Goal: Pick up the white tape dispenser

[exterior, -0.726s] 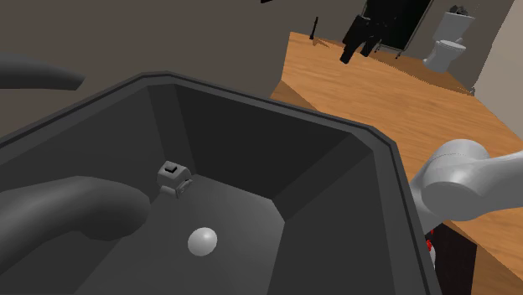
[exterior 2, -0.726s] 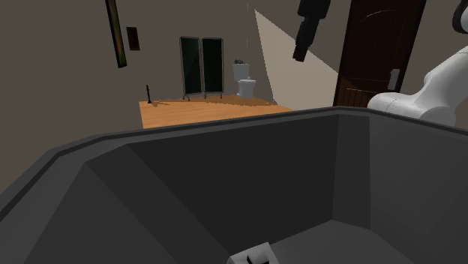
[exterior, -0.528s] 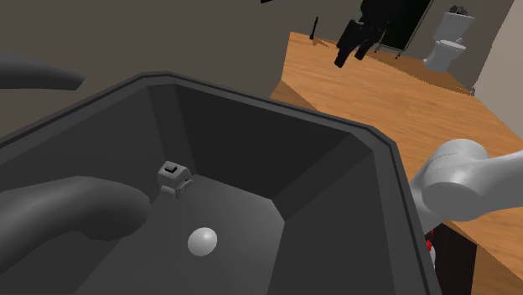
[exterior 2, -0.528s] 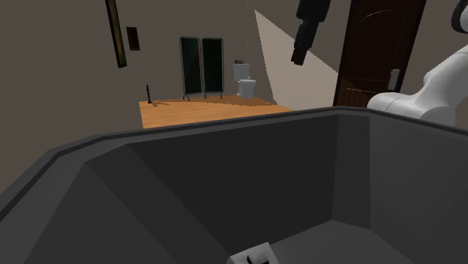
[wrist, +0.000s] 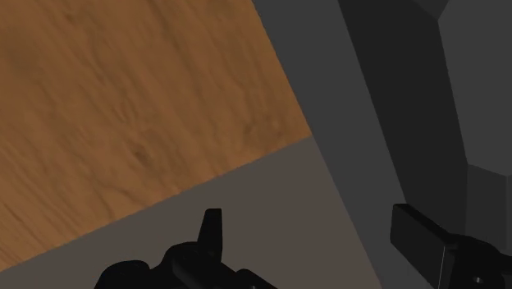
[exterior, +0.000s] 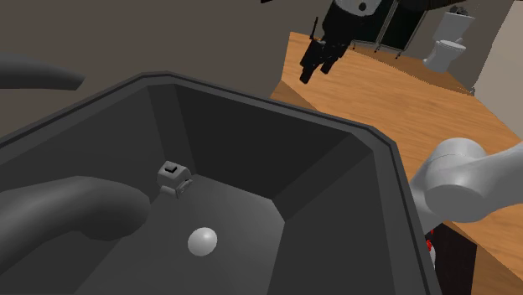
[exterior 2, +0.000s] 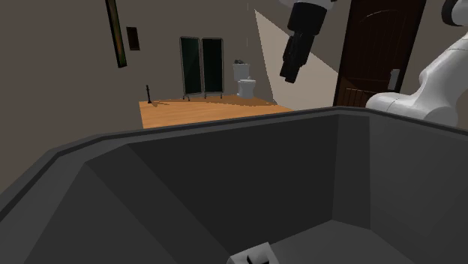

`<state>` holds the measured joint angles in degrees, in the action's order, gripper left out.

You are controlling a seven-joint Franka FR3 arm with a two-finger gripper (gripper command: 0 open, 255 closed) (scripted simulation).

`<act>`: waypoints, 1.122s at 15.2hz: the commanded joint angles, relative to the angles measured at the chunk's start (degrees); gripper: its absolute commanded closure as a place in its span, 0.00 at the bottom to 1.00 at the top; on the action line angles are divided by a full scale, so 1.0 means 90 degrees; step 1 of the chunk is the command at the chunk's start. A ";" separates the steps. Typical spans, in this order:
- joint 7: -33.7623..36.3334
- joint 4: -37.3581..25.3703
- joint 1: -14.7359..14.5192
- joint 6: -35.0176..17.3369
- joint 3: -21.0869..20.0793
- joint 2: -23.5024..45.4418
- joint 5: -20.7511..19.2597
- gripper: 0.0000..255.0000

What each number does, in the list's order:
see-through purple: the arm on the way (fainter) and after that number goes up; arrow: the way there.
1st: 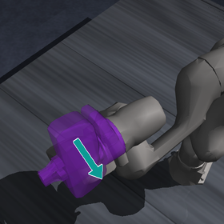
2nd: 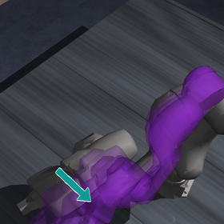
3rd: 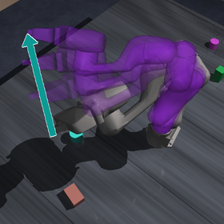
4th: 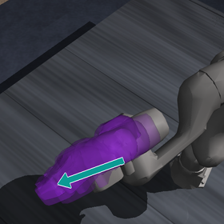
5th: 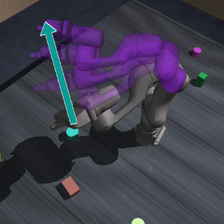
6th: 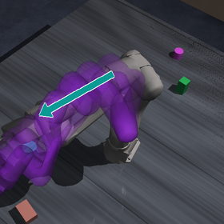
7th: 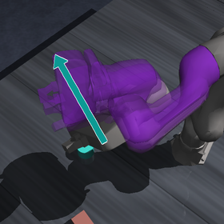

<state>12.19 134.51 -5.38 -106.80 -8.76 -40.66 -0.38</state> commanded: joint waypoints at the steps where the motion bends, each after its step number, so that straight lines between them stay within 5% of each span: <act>1: 0.0136 0.0095 -0.0111 -0.0353 -0.0212 0.0183 0.0088 0.00; 10: 0.0707 -0.0029 -0.0428 -0.1728 -0.1143 0.1365 0.0180 0.00; 17: 0.1320 -0.0466 -0.0490 -0.2650 -0.1943 0.2524 -0.0194 0.00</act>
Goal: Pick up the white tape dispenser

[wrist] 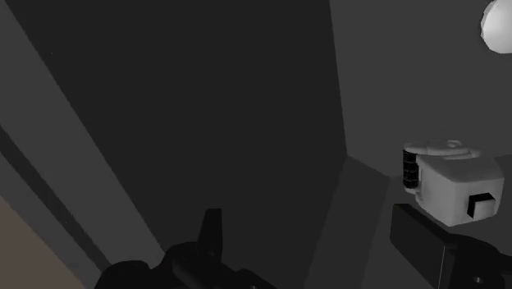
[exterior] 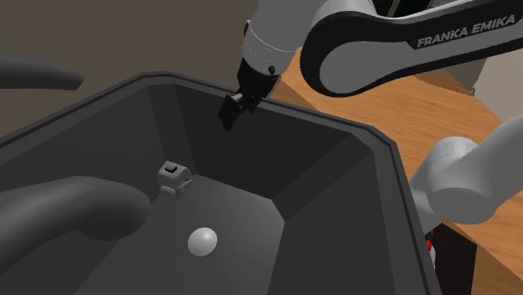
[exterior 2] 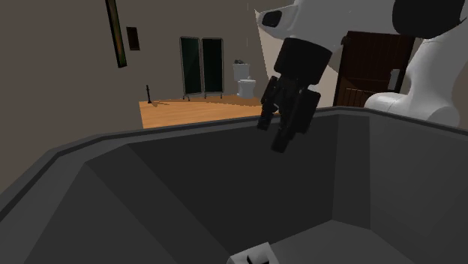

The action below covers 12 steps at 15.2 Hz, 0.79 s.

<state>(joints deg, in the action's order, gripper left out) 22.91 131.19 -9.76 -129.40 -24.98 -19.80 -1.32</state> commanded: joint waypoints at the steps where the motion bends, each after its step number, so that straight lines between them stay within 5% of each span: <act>1: 0.0240 -0.0184 0.0000 -0.0253 -0.0260 0.0388 -0.0191 0.00; 6: 0.0919 -0.0711 0.0006 -0.0719 -0.0830 0.1373 -0.0940 0.00; 12: 0.1954 -0.1575 -0.0227 -0.0963 -0.1276 0.2726 -0.2329 0.00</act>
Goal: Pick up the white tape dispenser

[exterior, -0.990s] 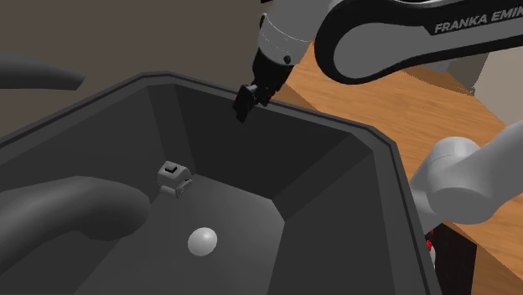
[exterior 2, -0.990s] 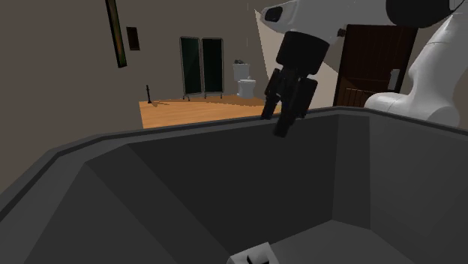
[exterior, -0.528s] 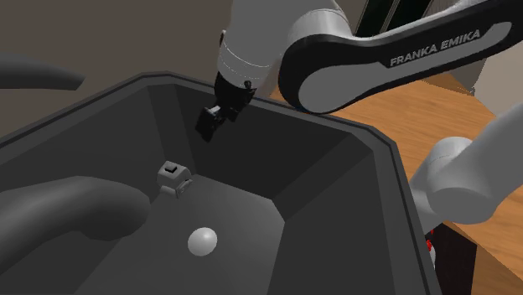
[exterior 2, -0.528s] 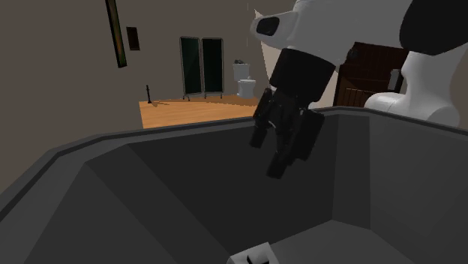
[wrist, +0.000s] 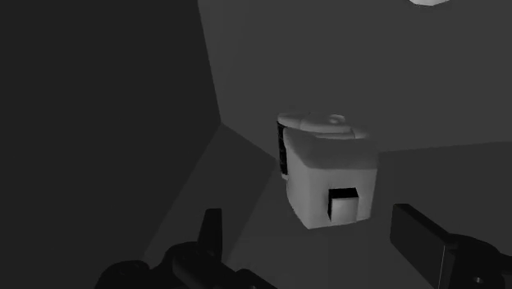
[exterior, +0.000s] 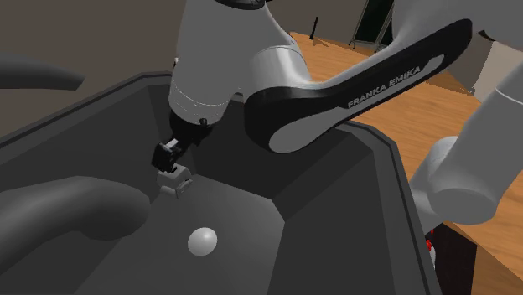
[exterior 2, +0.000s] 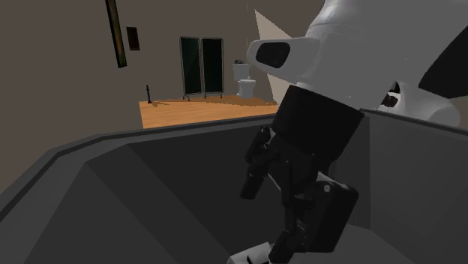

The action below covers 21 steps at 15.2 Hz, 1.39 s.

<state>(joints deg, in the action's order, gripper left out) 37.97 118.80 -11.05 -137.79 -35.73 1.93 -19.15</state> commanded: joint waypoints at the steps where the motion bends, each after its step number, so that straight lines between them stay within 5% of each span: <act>1: 0.0427 -0.0343 -0.0167 -0.0035 -0.0097 0.0514 -0.0563 0.00; 10: 0.0896 -0.0082 -0.0284 -0.0508 0.0054 0.0866 -0.1112 0.00; 11: 0.0898 -0.0074 -0.0285 -0.0509 0.0051 0.0859 -0.1109 1.00; 21: 0.0829 -0.0111 -0.0268 -0.0448 0.0032 0.0816 -0.1033 1.00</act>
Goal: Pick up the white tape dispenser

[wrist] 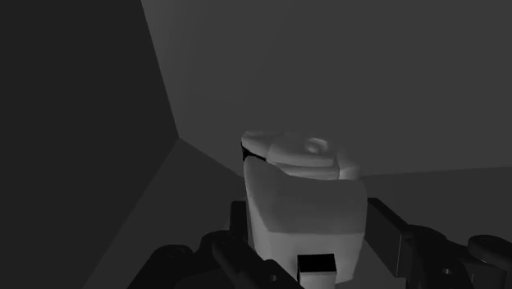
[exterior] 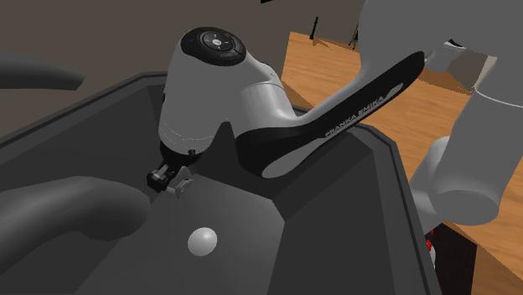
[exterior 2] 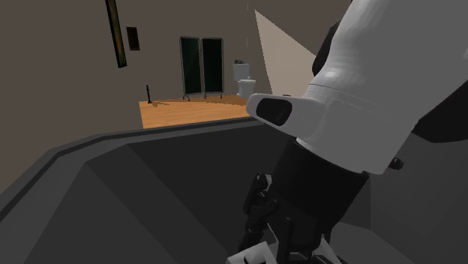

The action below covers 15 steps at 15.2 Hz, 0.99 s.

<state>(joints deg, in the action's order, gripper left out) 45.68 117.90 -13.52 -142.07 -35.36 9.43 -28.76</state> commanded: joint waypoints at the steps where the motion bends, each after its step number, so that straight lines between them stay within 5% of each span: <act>1: -0.0094 -0.0043 0.0021 0.0089 -0.0029 -0.0067 0.0112 1.00; 15: -0.0818 -0.0599 0.0135 0.0959 -0.0180 -0.0601 0.0940 1.00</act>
<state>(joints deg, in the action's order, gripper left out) 38.62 112.93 -12.32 -133.94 -36.95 4.17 -20.59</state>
